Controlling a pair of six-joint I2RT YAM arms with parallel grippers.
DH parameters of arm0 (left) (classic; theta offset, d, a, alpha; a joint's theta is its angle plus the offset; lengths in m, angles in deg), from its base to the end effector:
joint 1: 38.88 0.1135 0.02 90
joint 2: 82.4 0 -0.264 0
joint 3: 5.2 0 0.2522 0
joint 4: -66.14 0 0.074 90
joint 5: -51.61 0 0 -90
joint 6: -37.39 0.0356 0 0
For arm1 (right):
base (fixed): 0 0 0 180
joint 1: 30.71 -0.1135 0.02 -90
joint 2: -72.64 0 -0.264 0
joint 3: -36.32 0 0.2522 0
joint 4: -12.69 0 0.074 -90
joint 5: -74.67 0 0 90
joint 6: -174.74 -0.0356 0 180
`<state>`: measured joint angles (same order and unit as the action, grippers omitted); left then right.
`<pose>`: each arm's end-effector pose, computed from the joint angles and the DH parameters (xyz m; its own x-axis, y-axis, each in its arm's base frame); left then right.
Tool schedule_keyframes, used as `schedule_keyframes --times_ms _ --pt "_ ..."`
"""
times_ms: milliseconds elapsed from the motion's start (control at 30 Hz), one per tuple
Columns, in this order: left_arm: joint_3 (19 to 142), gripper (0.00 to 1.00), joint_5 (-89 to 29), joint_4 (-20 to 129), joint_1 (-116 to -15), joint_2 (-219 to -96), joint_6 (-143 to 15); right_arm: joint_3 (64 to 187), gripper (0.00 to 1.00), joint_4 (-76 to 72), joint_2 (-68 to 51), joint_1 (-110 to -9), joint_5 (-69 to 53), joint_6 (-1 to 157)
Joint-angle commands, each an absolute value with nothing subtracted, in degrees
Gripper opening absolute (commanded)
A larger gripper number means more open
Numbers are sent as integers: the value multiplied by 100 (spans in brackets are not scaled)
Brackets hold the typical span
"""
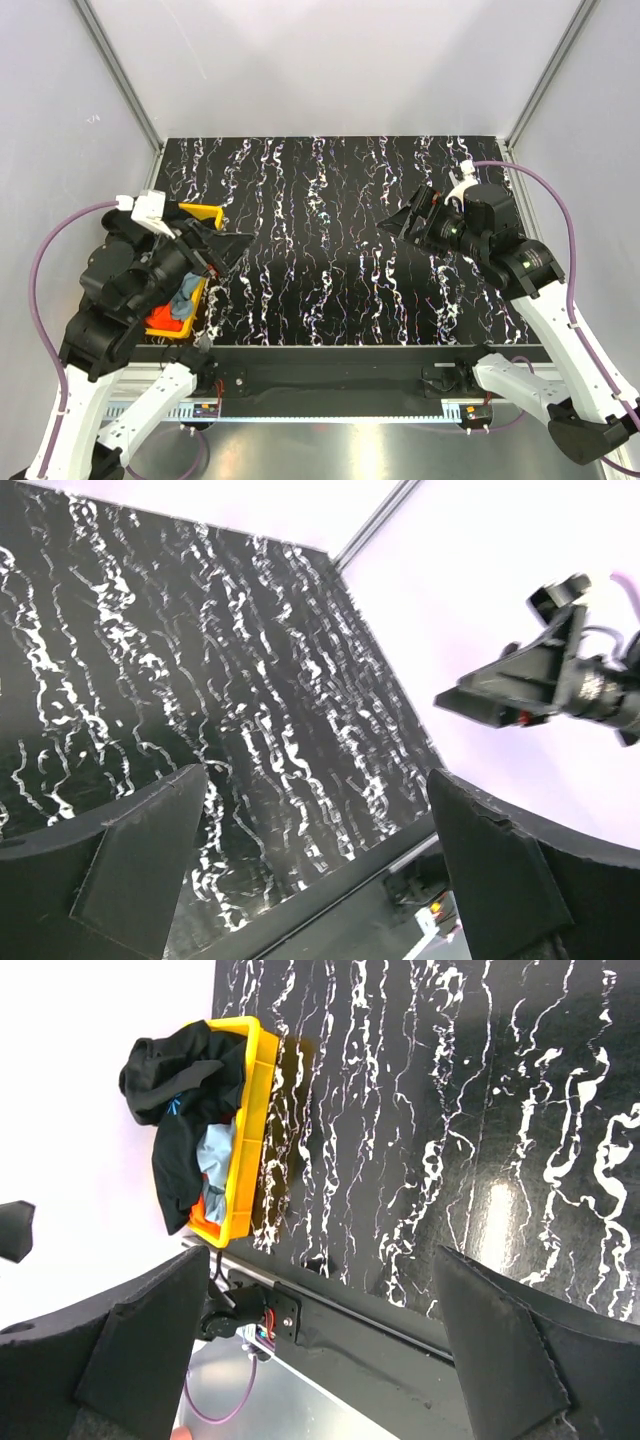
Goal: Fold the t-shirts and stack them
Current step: Grab the tshirt from the pile
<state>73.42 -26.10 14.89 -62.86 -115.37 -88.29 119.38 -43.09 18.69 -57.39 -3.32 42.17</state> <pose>0.0728 -0.0407 0.4269 -0.4169 -0.4383 -0.7963 0.4278 0.6784 -0.5973 0.1595 0.0884 0.4008 -0.7049 0.3863 -0.5949 -0.1745 0.7185 0.6733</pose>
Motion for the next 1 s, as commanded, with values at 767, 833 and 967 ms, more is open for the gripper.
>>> schedule_keyframes --times_ms 767,833,967 --pt "8388 73 -7048 984 -3370 -15596 -8635 11389 98 -3983 1964 -5735 -549 4738" --pt "8380 75 -7038 993 -3177 -15833 -8706 11380 98 -3974 2017 -5735 -531 4809" --pt "8152 75 -7118 1063 -3070 -15992 -8970 11362 98 -3983 2201 -5735 -601 4861"
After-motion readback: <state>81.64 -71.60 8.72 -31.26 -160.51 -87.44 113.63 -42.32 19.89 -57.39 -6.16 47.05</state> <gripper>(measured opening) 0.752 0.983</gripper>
